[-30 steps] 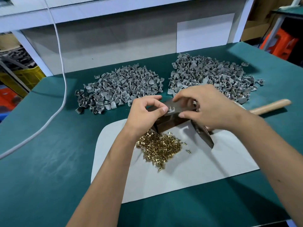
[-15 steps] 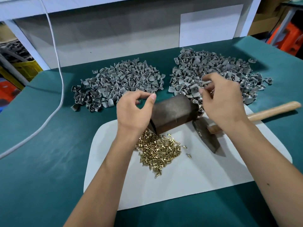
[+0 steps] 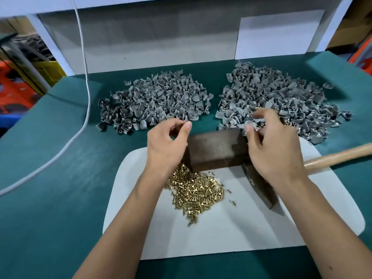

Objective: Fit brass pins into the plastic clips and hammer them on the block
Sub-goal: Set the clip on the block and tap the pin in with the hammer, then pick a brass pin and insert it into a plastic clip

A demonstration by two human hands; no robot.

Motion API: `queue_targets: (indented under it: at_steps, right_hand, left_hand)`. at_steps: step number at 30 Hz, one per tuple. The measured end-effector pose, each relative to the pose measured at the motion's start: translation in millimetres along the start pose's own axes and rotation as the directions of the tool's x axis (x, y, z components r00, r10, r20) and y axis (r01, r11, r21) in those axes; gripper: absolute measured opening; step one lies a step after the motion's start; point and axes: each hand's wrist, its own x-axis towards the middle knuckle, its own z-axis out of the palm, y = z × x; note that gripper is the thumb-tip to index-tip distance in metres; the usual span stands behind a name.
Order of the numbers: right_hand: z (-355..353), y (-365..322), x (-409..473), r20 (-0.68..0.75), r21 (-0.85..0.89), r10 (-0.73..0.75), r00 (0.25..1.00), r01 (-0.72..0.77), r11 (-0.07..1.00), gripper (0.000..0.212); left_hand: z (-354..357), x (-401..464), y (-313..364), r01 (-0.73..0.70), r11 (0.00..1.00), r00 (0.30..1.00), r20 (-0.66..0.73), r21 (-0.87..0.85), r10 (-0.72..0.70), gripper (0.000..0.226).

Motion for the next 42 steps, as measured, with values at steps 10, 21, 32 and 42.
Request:
queue_targets:
  at_steps: [10, 21, 32, 42]
  right_hand:
    - [14, -48, -37, 0.418, 0.279, -0.661, 0.623, 0.605, 0.746, 0.023]
    - [13, -51, -42, 0.539, 0.407, -0.688, 0.487, 0.565, 0.718, 0.05]
    - [15, -55, -45, 0.645, 0.405, -0.663, 0.38, 0.565, 0.718, 0.007]
    - [15, -59, -46, 0.574, 0.351, -0.684, 0.449, 0.62, 0.702, 0.006]
  left_hand:
    - [-15, 17, -27, -0.132, 0.865, 0.986, 0.158, 0.484, 0.062, 0.04]
    - [-20, 20, -34, 0.012, 0.955, 1.0, 0.023, 0.296, -0.02, 0.021]
    - [-22, 19, -31, 0.04, 0.944, 0.998, 0.027, 0.328, -0.052, 0.008]
    - [-14, 18, -21, 0.007, 0.986, 0.999, -0.032, -0.169, -0.013, 0.028]
